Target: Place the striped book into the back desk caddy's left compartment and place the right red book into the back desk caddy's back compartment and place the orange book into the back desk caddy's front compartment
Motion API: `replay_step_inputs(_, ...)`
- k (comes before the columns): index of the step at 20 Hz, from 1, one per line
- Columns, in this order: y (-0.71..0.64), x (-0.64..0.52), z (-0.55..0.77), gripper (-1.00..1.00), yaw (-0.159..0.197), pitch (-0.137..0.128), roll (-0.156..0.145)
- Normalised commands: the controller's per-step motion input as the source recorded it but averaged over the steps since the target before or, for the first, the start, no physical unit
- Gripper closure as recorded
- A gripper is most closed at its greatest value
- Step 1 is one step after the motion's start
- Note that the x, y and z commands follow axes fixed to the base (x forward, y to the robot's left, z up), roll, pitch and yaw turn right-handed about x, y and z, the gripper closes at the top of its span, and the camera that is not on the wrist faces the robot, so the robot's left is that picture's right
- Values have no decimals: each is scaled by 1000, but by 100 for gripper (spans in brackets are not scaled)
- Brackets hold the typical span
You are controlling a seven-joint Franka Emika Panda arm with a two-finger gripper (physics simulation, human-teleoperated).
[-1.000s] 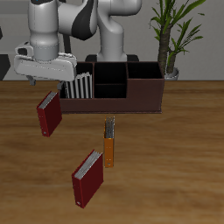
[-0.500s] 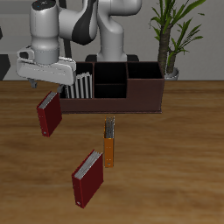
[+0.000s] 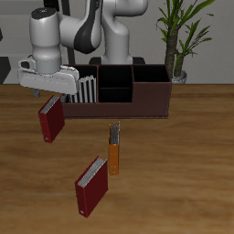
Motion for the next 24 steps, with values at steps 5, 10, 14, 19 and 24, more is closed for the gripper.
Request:
replay_step_inputs(5, -129, 133, -130, -100, -10, 15, -15)
replay_step_inputs(10, -69, 53, -123, -100, -16, 16, -16)
replay_step_inputs(14, 13, -64, -197, -100, 8, 19, 1)
replay_step_inputs(19, 11, -27, -223, -100, -9, 22, -2)
replay_step_inputs(24, -32, -21, -186, -100, -20, 22, -6)
